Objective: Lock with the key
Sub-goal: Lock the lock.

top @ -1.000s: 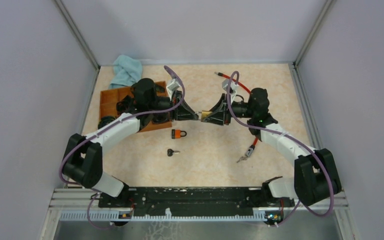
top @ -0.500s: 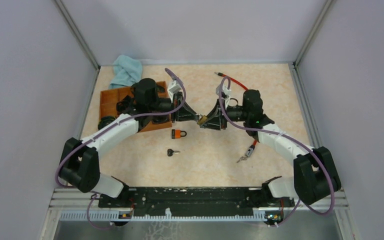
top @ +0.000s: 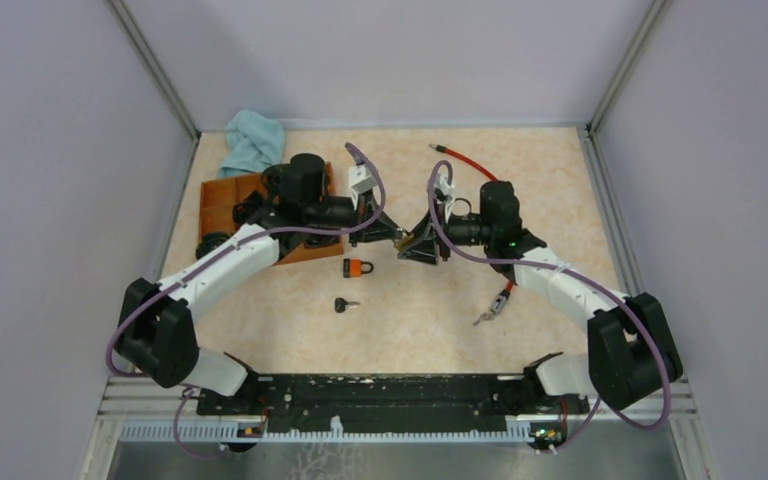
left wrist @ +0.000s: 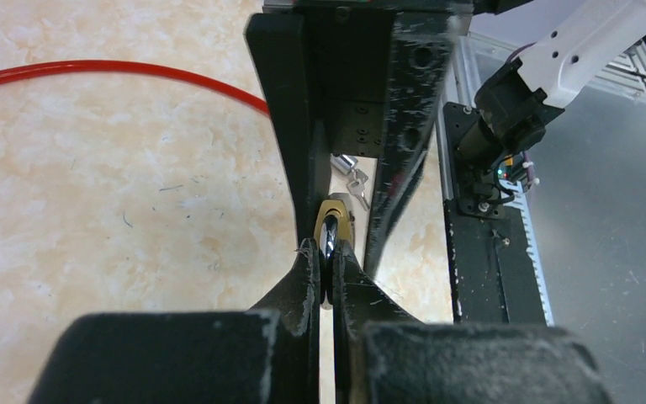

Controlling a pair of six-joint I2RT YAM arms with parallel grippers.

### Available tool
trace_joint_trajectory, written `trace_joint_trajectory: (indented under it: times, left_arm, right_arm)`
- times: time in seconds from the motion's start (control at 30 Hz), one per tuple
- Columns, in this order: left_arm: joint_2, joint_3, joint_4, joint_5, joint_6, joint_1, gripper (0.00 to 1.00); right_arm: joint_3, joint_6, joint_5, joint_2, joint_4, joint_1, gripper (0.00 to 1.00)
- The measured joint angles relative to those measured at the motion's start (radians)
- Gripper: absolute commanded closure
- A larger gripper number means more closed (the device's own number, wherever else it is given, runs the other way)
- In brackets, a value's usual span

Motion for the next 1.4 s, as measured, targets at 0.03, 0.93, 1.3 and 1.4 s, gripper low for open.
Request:
trace_joint_trajectory:
  times: [0.03, 0.93, 1.3, 1.4]
  left_arm:
    - [0.000, 0.000, -0.009, -0.005, 0.011, -0.002, 1.00]
    - [-0.039, -0.003, 0.030, 0.060, -0.042, 0.081, 1.00]
    - [-0.040, -0.023, 0.052, 0.068, -0.063, 0.081, 1.00]
    - [-0.041, -0.026, 0.060, 0.068, -0.068, 0.081, 1.00]
  right_arm:
    - [0.003, -0.008, 0.002, 0.000, -0.005, 0.003, 0.48]
    - [0.026, -0.138, -0.001, 0.063, -0.078, -0.002, 0.62]
    - [0.026, -0.103, -0.005, 0.061, -0.042, -0.019, 0.72]
    - [0.026, -0.087, -0.012, 0.058, -0.029, -0.019, 0.81]
